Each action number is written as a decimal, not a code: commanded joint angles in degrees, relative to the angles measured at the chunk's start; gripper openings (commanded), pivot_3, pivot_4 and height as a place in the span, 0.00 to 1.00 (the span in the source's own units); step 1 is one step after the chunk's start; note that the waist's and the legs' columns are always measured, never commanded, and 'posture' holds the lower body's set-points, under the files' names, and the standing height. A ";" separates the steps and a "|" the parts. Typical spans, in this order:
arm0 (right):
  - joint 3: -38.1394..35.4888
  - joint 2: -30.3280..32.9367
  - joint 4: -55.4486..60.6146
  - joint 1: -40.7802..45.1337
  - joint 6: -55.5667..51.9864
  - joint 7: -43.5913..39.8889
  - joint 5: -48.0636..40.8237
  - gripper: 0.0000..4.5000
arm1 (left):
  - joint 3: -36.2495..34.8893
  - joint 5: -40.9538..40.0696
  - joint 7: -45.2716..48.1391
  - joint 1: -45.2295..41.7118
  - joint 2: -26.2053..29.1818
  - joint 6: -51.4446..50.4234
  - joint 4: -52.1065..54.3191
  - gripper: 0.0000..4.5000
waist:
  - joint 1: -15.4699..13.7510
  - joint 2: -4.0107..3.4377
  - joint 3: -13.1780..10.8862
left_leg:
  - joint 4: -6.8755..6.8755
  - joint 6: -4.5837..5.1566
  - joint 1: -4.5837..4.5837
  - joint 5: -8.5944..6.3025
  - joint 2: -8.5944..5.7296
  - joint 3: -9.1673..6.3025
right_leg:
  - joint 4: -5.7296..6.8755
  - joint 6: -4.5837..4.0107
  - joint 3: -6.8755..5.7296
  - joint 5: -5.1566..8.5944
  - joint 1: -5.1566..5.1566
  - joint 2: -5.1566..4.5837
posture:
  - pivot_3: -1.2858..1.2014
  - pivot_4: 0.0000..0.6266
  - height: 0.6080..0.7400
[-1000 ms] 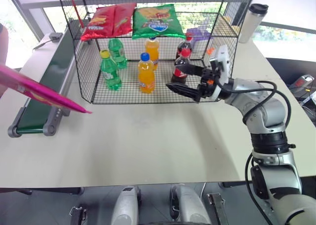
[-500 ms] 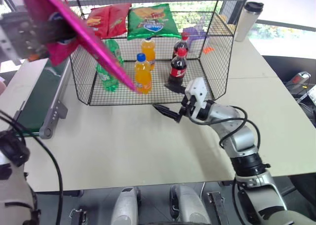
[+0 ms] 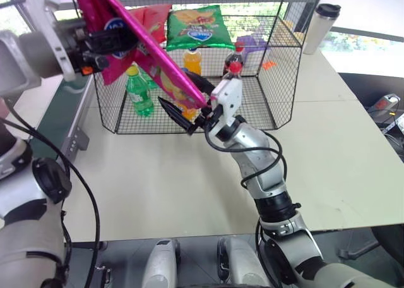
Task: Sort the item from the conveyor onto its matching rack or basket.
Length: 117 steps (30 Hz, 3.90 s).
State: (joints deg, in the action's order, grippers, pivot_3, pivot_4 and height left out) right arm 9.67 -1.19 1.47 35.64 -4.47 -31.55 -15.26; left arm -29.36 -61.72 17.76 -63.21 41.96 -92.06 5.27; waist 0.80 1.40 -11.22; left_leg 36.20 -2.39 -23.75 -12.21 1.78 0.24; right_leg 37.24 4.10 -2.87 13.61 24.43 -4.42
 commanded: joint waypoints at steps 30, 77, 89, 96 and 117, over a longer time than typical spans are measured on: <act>-7.58 15.64 20.59 -2.57 -13.55 0.04 -4.34 0.00 | -1.22 10.75 18.86 22.61 13.82 30.89 4.00 0.65 | -0.31 -0.01 0.00 | -0.08 -0.01 -0.01 0.00 -0.01 0.06 | -0.13 -0.02 -0.02 0.01 0.00 -0.06 | 0.52 0.24 1.00; 6.40 34.04 -40.27 37.98 -4.04 11.89 38.90 0.38 | 15.01 14.00 -3.42 44.97 -8.77 45.25 35.29 0.66 | -0.04 -0.01 -0.02 | 0.02 0.06 -0.18 -0.02 -0.08 0.10 | -0.24 -0.02 0.03 0.01 0.05 -0.07 | 0.52 0.24 1.00; 3.34 34.04 -32.14 35.41 -8.47 3.08 35.65 0.99 | 16.13 15.78 -2.33 44.54 -9.01 45.75 33.67 0.66 | 0.18 -0.01 -0.01 | -0.05 0.07 -0.09 -0.02 -0.05 0.11 | -0.22 -0.02 0.03 0.01 0.02 -0.03 | 0.52 0.24 1.00; 1.08 34.21 -27.83 33.19 -12.52 -5.17 31.33 0.99 | 16.91 17.15 -1.83 44.72 -9.45 46.33 32.49 0.66 | 0.04 -0.01 0.00 | -0.02 0.07 -0.07 -0.03 -0.04 0.11 | -0.22 -0.02 0.03 0.01 0.01 -0.02 | 0.52 0.24 1.00; -4.77 33.98 -22.60 32.19 -19.07 -2.03 26.47 0.02 | 17.66 20.03 -1.27 46.41 -9.98 46.78 32.03 0.66 | -0.17 -0.03 -0.02 | -0.04 0.08 -0.16 -0.03 -0.05 0.09 | -0.27 -0.02 0.00 0.01 0.04 -0.03 | 0.52 0.24 1.00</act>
State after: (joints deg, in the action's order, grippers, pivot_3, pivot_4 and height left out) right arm 7.41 31.36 -24.17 67.10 -22.79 -35.46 11.06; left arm -11.40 -41.97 16.24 -16.32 31.88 -46.54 36.49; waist 0.63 1.38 -11.23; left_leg 36.16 -2.31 -23.91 -12.24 1.74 0.33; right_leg 36.97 4.07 -2.87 13.62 24.47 -4.45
